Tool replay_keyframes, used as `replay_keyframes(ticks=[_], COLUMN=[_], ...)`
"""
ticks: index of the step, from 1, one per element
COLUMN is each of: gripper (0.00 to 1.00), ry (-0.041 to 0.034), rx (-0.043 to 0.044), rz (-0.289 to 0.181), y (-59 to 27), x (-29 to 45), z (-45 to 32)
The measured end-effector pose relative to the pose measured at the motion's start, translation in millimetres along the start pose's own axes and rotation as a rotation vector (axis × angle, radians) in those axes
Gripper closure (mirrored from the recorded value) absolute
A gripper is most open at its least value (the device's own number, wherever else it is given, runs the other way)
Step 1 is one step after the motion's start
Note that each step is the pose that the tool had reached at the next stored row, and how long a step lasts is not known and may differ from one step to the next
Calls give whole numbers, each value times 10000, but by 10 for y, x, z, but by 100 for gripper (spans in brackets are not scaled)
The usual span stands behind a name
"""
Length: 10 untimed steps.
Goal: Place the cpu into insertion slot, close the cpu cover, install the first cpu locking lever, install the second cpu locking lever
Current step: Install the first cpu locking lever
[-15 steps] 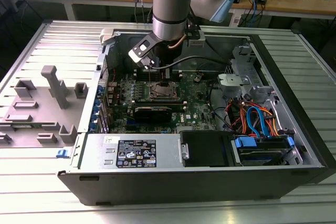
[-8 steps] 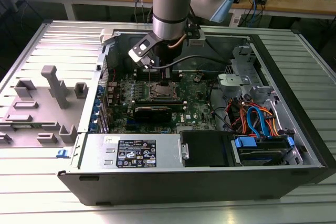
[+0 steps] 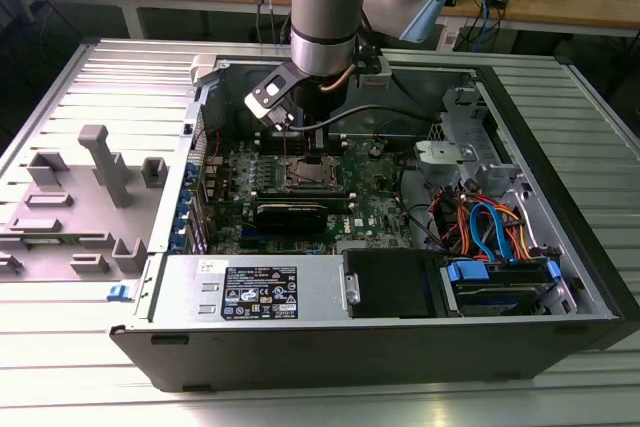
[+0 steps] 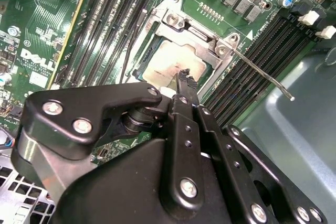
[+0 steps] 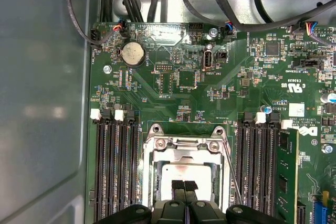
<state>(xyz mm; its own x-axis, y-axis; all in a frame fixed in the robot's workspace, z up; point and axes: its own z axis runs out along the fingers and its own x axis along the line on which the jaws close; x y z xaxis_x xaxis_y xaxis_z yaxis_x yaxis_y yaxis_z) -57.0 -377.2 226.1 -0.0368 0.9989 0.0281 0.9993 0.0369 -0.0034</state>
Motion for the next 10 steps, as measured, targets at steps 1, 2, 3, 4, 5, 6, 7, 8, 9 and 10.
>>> replay_keyframes(ticks=[1, 2, 3, 4, 5, 6, 7, 8, 9, 10], gripper=[89, 89, 89, 89, 89, 89, 89, 89, 89, 89], ry=[0, 2, 2, 2, 3, 2, 2, 3, 3, 3], rx=[0, -2, -1, -2, -2, -1, -1, -2, -2, -2], rz=[0, 0, 0, 0, 0, 0, 0, 0, 0, 0], y=[0, 0, 0, 0, 0, 0, 0, 0, 0, 0], x=[0, 0, 1, 1, 1, 1, 2, 2, 2, 2], z=[-3, -10, -18, -24, -37, -45, -50, -56, -61, -71])
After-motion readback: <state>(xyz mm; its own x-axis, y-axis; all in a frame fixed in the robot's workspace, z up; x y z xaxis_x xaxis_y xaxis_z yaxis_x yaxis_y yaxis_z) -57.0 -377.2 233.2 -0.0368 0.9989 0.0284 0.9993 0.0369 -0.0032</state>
